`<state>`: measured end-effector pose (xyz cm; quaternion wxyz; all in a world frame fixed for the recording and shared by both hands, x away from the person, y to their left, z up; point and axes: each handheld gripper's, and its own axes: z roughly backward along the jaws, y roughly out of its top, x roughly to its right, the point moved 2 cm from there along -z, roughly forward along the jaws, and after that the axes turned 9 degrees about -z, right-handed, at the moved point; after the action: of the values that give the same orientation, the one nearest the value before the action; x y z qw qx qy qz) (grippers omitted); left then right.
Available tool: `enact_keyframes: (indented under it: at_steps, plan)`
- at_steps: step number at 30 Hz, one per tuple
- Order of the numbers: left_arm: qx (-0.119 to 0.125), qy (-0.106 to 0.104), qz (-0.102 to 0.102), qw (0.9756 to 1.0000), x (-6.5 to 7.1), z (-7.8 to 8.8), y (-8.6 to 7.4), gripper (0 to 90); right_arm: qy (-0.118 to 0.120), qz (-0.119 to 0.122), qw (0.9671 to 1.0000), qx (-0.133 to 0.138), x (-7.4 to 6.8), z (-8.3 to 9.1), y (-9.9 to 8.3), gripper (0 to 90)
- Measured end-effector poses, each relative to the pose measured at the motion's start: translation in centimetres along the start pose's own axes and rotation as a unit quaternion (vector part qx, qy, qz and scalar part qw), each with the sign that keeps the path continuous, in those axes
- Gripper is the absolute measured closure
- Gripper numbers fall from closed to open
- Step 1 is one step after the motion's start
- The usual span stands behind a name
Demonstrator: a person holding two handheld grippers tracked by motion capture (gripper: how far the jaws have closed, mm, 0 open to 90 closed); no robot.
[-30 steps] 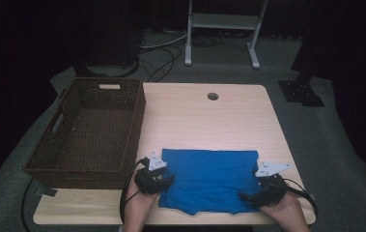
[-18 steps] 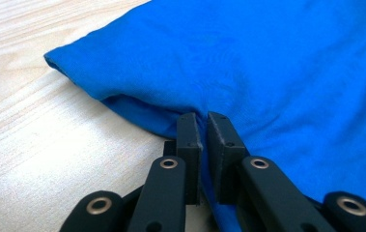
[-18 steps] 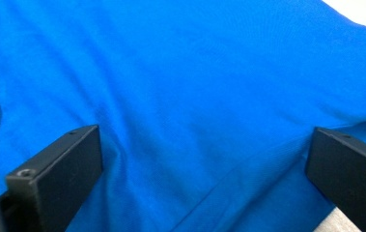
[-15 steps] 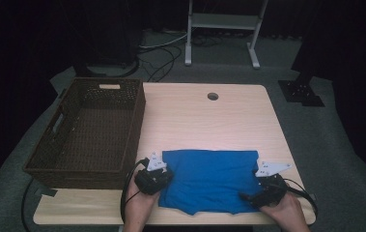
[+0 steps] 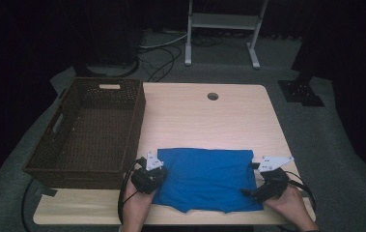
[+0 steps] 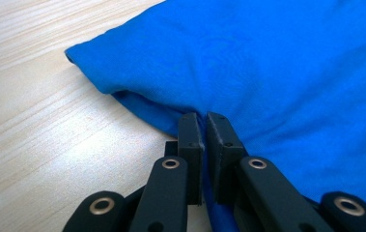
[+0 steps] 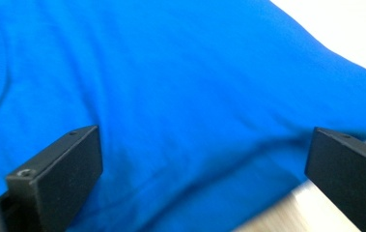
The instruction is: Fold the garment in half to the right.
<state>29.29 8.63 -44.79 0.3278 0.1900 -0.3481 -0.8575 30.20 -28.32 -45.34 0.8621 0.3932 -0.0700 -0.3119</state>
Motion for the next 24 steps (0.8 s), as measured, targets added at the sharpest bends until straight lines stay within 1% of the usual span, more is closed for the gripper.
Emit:
enact_keyframes:
  at_steps: [2,3,4,5,6,10,14,16,21,24]
  plan:
    - [0.001,-0.001,0.001,1.0000,0.0,0.0,0.0,85.4,0.008,0.005,0.9999,-0.005,0.1,-0.5,0.2,0.0]
    - [0.001,-0.001,0.002,1.0000,0.0,0.0,0.0,85.4,0.005,0.006,0.9999,-0.012,0.1,-0.7,0.2,0.0]
    - [0.001,-0.001,0.002,1.0000,0.0,0.0,0.0,85.4,0.005,0.006,0.9999,-0.012,0.1,-0.7,0.2,0.0]
    - [0.003,-0.002,0.003,1.0000,0.0,0.0,0.0,85.4,0.001,0.009,0.9997,-0.021,0.2,-1.0,0.1,0.0]
    - [0.005,-0.002,0.003,1.0000,0.0,0.1,0.0,85.6,0.007,0.002,0.9997,-0.022,0.3,-1.0,0.0,0.0]
    - [0.016,-0.010,0.007,0.9998,0.1,0.4,0.3,85.7,0.007,0.003,0.9997,-0.022,0.6,-1.1,0.0,0.0]
    - [0.043,-0.029,0.007,0.9987,0.4,0.9,0.9,85.7,0.007,0.004,0.9997,-0.023,0.7,-1.1,0.1,0.0]
    - [0.049,-0.040,0.003,0.9980,0.6,0.9,1.4,85.8,0.006,0.004,0.9997,-0.024,0.7,-1.2,0.2,0.0]
    - [0.068,-0.068,-0.002,0.9954,0.8,0.9,2.7,85.7,0.008,0.006,0.9996,-0.026,0.7,-1.2,0.2,0.0]
    - [0.076,-0.079,-0.003,0.9940,0.9,0.8,3.3,85.7,0.009,0.009,0.9996,-0.026,0.8,-1.3,0.3,0.0]
